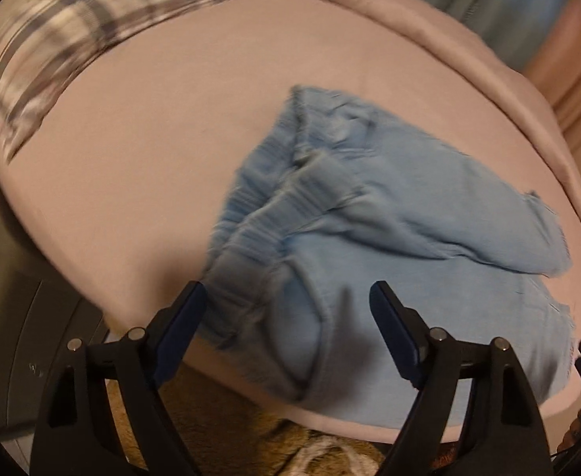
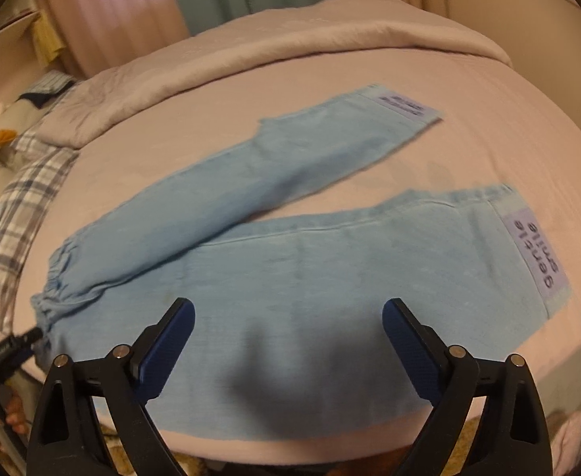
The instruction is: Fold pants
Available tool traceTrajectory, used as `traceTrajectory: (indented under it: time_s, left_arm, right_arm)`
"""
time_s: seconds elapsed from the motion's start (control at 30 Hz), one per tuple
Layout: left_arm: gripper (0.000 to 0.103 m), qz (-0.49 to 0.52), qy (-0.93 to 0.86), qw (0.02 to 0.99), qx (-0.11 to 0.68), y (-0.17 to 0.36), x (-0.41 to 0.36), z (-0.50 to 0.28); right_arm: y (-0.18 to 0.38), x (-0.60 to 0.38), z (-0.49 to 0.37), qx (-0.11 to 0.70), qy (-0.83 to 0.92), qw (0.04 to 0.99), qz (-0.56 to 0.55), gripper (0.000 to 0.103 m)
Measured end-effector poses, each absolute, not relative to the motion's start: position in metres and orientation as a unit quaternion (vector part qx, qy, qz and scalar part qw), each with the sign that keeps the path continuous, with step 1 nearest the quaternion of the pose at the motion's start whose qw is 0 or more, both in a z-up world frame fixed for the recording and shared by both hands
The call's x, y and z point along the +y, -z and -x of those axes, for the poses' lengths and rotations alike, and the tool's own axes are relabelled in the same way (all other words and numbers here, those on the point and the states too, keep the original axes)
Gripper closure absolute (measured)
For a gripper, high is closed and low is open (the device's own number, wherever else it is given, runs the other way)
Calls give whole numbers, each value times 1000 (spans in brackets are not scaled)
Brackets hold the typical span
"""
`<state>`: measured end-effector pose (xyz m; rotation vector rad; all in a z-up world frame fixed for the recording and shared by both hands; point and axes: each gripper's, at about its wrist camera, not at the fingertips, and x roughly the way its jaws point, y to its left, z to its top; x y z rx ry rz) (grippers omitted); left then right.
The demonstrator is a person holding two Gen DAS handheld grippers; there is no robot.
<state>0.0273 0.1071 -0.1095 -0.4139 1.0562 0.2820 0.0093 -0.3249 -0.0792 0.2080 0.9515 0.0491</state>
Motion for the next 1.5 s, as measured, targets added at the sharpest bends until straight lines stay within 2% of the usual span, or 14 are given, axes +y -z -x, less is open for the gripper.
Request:
traceTrajectory:
  time_s: [0.23, 0.37, 0.43, 0.47, 0.53, 0.63, 0.73, 0.8, 0.83, 0.97, 1.07, 1.17, 1.27, 1.5]
  left_arm:
    - [20, 264, -123, 802, 522, 138, 129, -21]
    - [21, 269, -117, 806, 514, 138, 130, -18]
    - [31, 288, -118, 800, 514, 136, 131, -16]
    - [35, 302, -120, 797, 509, 135, 134, -14]
    - [57, 315, -122, 796, 503, 135, 138, -8]
    - [71, 349, -112, 794, 485, 136, 141, 0]
    - [75, 365, -104, 798, 469, 127, 145, 4]
    - [76, 358, -105, 806, 460, 116, 144, 5]
    - [76, 352, -104, 810, 458, 112, 145, 3]
    - [76, 318, -100, 832, 443, 86, 142, 3]
    - [75, 300, -118, 826, 461, 99, 148, 3]
    - [74, 283, -133, 804, 507, 132, 148, -3]
    - [74, 268, -137, 807, 508, 134, 145, -1]
    - [70, 250, -144, 804, 521, 141, 140, -13]
  right_arm:
    - [88, -385, -7, 460, 42, 873, -155, 9]
    - [99, -455, 7, 451, 130, 852, -231, 18]
    - [106, -483, 15, 445, 159, 841, -264, 23]
    - [110, -496, 18, 446, 170, 833, -280, 31]
    - [118, -515, 24, 447, 189, 819, -306, 36]
    - [127, -531, 28, 442, 188, 814, -328, 42]
    - [133, -536, 28, 440, 188, 808, -345, 60]
    - [127, -536, 24, 439, 185, 813, -335, 92]
    - [123, -534, 24, 440, 181, 812, -337, 95]
    - [87, -525, 33, 395, 153, 848, -317, 96]
    - [72, -518, 49, 379, 163, 860, -300, 96]
    - [98, -520, 53, 413, 180, 842, -296, 96]
    - [131, -526, 34, 450, 200, 821, -289, 97]
    - [135, -524, 29, 458, 217, 822, -259, 98]
